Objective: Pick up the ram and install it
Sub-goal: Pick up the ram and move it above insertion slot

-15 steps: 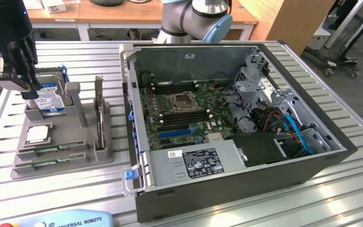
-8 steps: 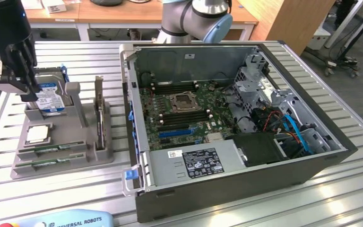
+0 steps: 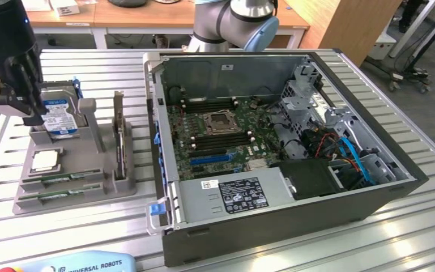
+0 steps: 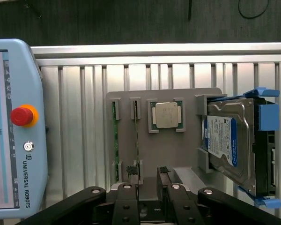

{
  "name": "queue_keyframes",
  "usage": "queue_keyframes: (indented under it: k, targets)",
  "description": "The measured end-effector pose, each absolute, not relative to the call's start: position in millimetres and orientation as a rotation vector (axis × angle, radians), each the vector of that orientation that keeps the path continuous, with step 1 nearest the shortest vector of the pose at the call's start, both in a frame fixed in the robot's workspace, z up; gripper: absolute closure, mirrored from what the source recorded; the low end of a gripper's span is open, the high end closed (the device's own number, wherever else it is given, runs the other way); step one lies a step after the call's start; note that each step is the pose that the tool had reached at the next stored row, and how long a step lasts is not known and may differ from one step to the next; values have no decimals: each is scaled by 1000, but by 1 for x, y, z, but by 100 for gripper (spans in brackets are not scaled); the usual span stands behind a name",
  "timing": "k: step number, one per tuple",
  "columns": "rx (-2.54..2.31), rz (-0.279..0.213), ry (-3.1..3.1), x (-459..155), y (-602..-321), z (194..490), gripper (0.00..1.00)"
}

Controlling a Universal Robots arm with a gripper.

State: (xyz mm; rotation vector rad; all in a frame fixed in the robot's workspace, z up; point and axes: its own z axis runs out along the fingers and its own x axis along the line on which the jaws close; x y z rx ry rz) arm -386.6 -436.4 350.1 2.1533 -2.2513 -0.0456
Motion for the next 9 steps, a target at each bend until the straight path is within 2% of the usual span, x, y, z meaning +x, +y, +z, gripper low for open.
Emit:
queue_keyframes:
  k: [9]
  targets:
    - [2153, -46, -2251, -387, -442, 350, 71]
